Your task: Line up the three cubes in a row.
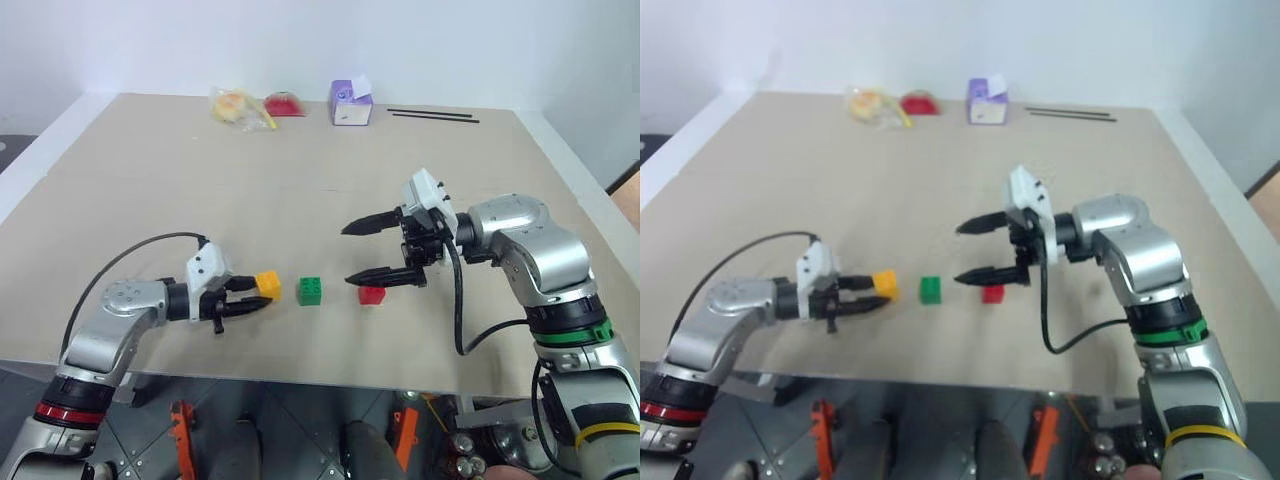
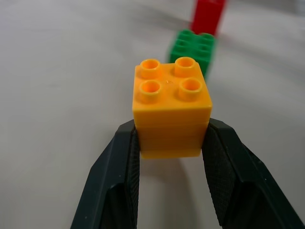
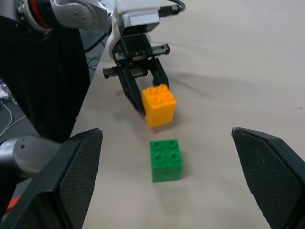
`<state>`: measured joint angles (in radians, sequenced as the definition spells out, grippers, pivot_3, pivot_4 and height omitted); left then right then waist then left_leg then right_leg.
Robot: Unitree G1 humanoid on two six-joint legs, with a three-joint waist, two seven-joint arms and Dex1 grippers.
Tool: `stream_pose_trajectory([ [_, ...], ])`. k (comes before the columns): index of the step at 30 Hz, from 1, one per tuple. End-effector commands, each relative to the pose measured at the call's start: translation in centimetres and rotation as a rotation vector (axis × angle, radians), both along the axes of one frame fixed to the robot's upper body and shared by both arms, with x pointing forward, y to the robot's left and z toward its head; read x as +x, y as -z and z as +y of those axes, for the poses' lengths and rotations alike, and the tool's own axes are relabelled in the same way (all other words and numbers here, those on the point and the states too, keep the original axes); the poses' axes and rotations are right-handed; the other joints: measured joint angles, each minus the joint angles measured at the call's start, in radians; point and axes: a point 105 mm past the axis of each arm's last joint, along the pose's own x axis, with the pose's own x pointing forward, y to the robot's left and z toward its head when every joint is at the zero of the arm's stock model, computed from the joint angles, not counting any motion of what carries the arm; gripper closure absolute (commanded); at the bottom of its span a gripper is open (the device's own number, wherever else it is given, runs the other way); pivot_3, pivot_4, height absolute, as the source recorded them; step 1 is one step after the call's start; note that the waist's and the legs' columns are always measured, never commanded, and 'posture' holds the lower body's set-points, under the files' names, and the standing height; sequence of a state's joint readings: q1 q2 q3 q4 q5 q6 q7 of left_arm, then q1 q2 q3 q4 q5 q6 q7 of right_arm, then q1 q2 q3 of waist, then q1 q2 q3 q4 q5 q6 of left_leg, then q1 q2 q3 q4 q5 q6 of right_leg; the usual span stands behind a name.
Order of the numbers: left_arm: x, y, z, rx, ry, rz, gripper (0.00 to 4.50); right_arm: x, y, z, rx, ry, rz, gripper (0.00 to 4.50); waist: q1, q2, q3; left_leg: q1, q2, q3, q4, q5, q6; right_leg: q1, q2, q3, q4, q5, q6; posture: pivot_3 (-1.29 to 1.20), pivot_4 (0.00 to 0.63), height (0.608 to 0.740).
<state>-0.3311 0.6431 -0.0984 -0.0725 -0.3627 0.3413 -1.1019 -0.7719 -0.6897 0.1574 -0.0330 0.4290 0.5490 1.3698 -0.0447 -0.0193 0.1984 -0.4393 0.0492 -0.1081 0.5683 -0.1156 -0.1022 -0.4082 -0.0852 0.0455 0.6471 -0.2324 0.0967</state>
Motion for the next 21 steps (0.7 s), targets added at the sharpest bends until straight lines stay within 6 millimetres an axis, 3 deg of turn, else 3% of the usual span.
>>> stream_pose_trajectory([
  [1,0.1,-0.6,-0.2,0.041,0.052,-0.037,3.19,-0.8,-0.6,0.0,-0.010,-0.010,-0.037,0.00,0.000,0.000,0.000,0.000,0.000,0.000,0.000,0.000,0.000,0.000,0.000,0.000,0.000,0.000,0.000,0.00,0.150,0.740],
  [10,0.2,-1.0,1.7,0.077,0.127,-0.036,3.19,-1.2,-0.5,-0.5,-0.018,0.020,-0.034,0.00,0.000,0.000,0.000,0.000,0.000,0.000,0.000,0.000,0.000,0.000,0.000,0.000,0.000,-0.001,0.001,0.00,0.150,0.740],
  [21,2.4,-0.9,5.7,0.145,0.072,-0.058,3.19,-1.2,-0.4,-0.5,-0.017,0.022,-0.028,0.00,-0.001,0.000,0.000,0.000,0.000,0.000,0.000,0.000,0.000,0.000,0.000,0.000,0.000,-0.001,0.001,0.00,0.150,0.740],
])
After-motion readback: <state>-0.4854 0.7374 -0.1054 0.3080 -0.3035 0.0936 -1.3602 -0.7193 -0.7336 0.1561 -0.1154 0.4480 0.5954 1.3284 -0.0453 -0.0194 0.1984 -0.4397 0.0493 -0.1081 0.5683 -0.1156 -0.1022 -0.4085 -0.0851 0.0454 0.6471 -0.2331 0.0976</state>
